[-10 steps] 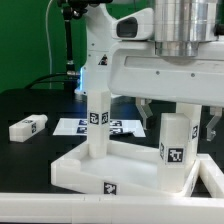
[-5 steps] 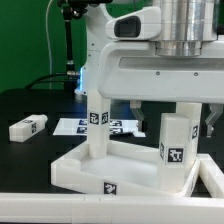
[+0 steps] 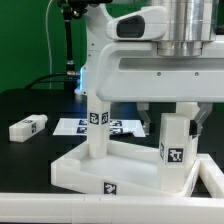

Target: Assemble desk

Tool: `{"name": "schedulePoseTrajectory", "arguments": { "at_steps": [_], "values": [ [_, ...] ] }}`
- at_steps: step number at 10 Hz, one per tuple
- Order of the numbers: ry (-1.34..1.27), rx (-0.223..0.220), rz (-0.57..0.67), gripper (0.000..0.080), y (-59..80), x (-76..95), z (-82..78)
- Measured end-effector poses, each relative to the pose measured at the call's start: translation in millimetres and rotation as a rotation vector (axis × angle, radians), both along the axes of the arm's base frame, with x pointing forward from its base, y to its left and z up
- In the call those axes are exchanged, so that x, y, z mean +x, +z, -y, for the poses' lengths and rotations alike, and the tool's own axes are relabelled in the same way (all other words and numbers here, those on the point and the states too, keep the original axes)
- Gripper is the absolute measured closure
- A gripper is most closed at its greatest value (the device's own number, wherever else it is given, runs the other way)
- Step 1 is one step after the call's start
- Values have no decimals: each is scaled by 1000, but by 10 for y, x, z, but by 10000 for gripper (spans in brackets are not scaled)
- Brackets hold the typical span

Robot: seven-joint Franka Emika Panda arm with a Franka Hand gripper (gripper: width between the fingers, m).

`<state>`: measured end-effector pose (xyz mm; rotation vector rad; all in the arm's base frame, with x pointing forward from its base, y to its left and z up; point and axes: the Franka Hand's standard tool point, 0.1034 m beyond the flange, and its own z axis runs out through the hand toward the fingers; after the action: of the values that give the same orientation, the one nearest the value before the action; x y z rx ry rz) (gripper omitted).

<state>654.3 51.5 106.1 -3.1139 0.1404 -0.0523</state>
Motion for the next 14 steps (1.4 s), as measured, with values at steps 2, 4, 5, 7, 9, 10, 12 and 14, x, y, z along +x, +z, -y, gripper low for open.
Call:
{"name": "schedulePoseTrajectory", "arguments": {
  "at_steps": [2, 4, 5, 7, 9, 10, 12, 14],
  "values": [
    [-40, 2, -1, 511, -1, -1, 0],
    [-59, 4, -1, 511, -1, -1, -2],
    [-166, 9, -4, 511, -2, -1, -6],
    [-381, 29, -10, 509, 1, 3, 11],
    [-570, 48, -10, 509, -2, 11, 16],
    [-668, 54, -11, 509, -2, 13, 18],
    [-844, 65, -17, 509, -1, 13, 0],
    [-1073, 82, -29, 509, 1, 15, -34]
  ]
}}
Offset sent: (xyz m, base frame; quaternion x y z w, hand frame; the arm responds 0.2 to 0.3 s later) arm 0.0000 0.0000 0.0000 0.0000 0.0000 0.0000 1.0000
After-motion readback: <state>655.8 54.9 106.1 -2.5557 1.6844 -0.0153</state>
